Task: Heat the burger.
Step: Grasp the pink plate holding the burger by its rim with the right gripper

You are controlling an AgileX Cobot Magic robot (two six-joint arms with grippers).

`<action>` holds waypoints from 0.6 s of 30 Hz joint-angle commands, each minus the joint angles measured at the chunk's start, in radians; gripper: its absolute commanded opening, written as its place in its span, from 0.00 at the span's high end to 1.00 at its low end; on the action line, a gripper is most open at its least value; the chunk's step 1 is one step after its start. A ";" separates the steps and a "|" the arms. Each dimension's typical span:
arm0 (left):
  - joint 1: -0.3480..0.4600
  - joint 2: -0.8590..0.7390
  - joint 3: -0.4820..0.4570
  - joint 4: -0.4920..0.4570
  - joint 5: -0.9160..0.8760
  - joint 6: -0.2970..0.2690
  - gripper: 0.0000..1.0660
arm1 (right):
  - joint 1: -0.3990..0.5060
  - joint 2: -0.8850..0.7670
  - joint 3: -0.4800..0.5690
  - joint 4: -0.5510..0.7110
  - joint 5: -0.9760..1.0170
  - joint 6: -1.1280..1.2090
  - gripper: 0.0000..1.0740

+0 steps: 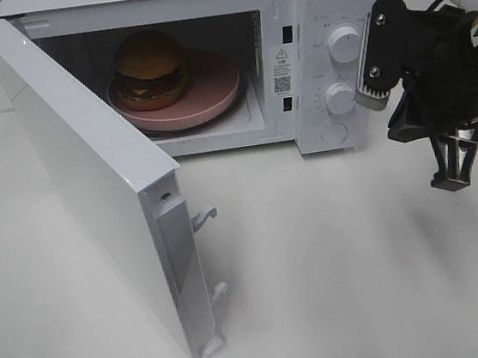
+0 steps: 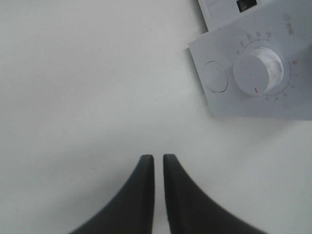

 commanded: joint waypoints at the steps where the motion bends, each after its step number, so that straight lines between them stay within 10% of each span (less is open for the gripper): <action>1: 0.001 -0.013 0.001 -0.001 0.000 -0.008 0.08 | -0.001 -0.011 -0.005 -0.039 0.002 -0.185 0.93; 11: 0.001 -0.013 0.001 -0.001 0.000 -0.008 0.08 | -0.001 -0.011 -0.005 -0.050 -0.036 -0.291 0.87; 18: 0.001 -0.013 0.001 -0.001 0.000 -0.008 0.08 | -0.001 -0.011 -0.005 -0.043 -0.085 -0.165 0.44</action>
